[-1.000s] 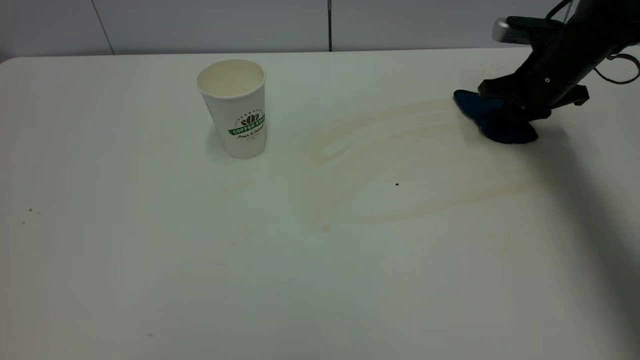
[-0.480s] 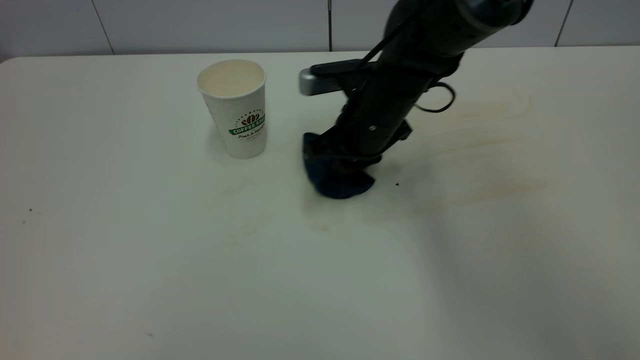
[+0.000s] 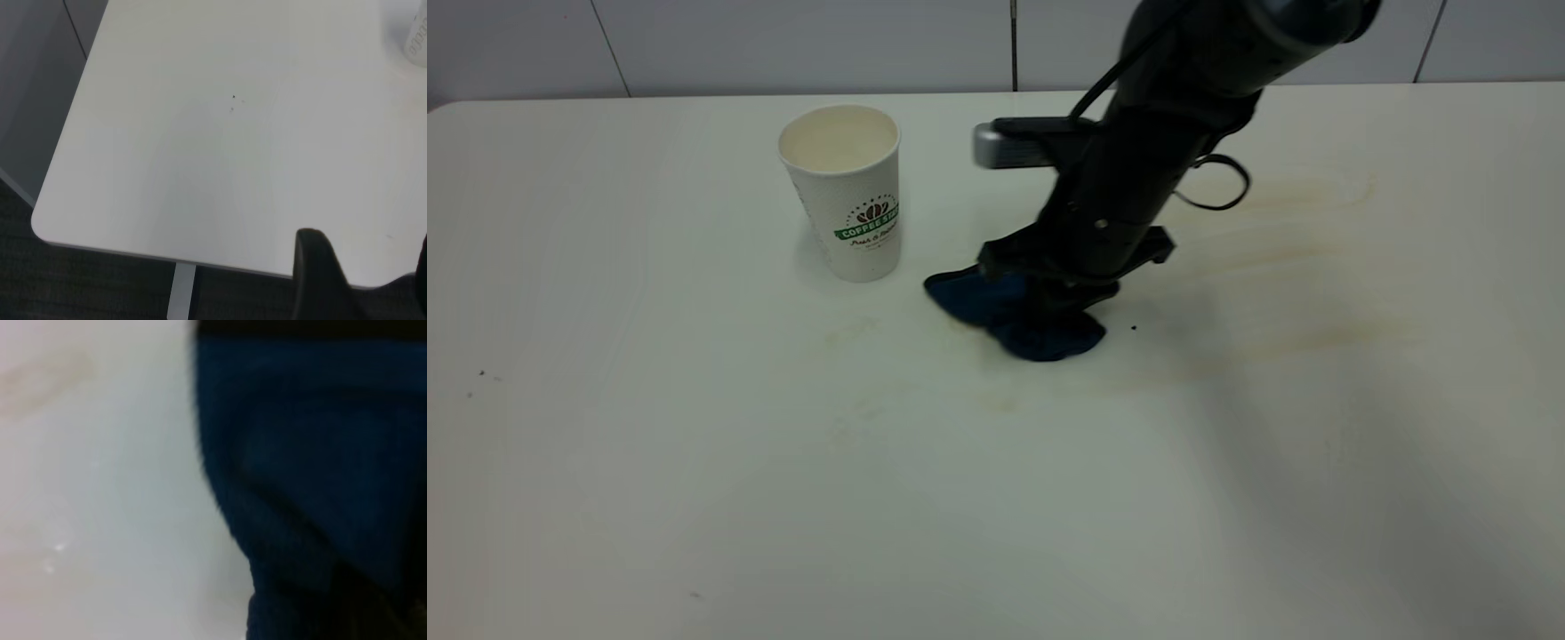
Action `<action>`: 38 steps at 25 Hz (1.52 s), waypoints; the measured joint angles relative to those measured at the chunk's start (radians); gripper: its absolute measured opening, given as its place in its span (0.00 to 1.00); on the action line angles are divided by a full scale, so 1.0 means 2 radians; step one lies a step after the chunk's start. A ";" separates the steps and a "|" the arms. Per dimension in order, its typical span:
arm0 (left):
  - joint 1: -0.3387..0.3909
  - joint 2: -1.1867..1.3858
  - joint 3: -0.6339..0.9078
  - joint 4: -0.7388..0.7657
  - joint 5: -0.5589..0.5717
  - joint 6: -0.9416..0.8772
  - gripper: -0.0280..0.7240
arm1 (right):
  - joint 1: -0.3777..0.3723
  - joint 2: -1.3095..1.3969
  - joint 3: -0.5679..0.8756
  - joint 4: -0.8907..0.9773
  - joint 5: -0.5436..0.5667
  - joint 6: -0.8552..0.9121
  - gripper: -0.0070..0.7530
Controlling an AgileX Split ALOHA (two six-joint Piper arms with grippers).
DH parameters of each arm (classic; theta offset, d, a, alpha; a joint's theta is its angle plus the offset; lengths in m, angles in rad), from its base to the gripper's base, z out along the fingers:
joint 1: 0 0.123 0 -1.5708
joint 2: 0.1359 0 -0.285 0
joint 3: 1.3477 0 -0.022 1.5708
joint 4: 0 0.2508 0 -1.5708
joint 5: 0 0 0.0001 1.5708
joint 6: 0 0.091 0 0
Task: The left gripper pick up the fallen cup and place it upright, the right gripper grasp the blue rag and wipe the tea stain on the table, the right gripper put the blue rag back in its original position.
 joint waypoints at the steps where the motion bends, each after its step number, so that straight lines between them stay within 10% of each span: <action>1: 0.000 0.000 0.000 0.000 0.000 0.000 0.55 | -0.020 0.000 0.000 0.000 0.006 0.002 0.09; 15: 0.000 0.000 0.000 0.000 0.000 0.000 0.55 | -0.224 -0.009 -0.003 -0.097 0.035 0.098 0.09; 21: 0.000 0.000 0.000 0.000 0.000 0.000 0.55 | -0.222 -0.026 0.003 -0.149 0.040 0.097 0.22; 32: 0.000 0.000 0.000 0.000 0.000 0.000 0.55 | -0.198 -0.111 0.004 -0.185 0.112 0.095 0.88; 38: 0.000 0.000 0.000 0.000 0.000 0.000 0.55 | -0.190 -0.207 0.005 -0.186 0.194 0.095 0.94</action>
